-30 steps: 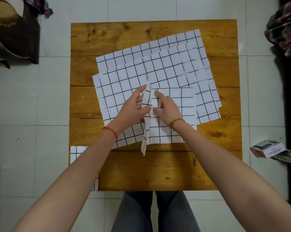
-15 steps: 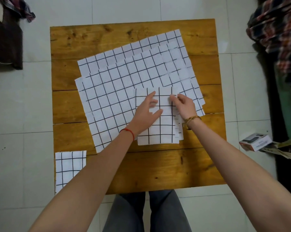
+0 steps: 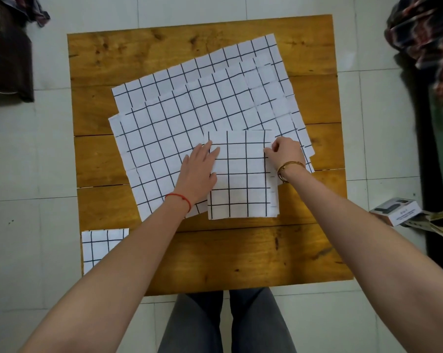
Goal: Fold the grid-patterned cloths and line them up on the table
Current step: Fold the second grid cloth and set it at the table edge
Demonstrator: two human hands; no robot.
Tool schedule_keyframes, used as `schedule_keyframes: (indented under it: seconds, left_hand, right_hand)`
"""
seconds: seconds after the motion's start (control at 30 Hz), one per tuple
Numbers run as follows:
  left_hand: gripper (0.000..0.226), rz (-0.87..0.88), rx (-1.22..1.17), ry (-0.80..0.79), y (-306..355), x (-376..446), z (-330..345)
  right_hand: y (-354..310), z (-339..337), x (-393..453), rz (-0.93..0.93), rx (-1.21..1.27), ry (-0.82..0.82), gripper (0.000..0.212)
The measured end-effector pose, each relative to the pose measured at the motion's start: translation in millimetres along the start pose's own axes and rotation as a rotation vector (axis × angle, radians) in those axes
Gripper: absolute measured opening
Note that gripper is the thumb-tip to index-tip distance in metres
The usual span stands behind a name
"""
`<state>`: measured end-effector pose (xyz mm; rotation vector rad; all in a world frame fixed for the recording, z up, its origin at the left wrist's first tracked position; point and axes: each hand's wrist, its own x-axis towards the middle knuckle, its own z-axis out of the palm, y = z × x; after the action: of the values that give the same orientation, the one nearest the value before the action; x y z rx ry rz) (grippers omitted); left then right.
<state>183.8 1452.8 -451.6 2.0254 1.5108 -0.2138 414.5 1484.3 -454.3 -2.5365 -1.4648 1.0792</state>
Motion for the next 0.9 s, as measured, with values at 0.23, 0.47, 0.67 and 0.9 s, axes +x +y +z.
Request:
schedule_keyframes:
  seconds: [0.23, 0.47, 0.67, 0.9]
  left_hand:
    - [0.063, 0.014, 0.079, 0.095, 4.0, 7.8, -9.0]
    - [0.066, -0.003, 0.188, 0.055, 4.3, 20.7, -9.4]
    - [0.071, -0.039, 0.255, 0.005, -0.2, 21.3, 0.0]
    - [0.073, -0.038, 0.28, 0.0, -2.6, 19.5, 3.9]
  right_hand:
    - [-8.9, -0.9, -14.1, -0.447, -0.365, 0.307, 0.027]
    - [-29.1, 33.6, -24.4, -0.803, -0.65, 0.05, 0.057]
    - [-35.1, 45.9, -23.7, -0.704, -0.681, -0.031, 0.059]
    - [13.1, 23.0, -15.6, -0.578, -0.686, 0.034, 0.059]
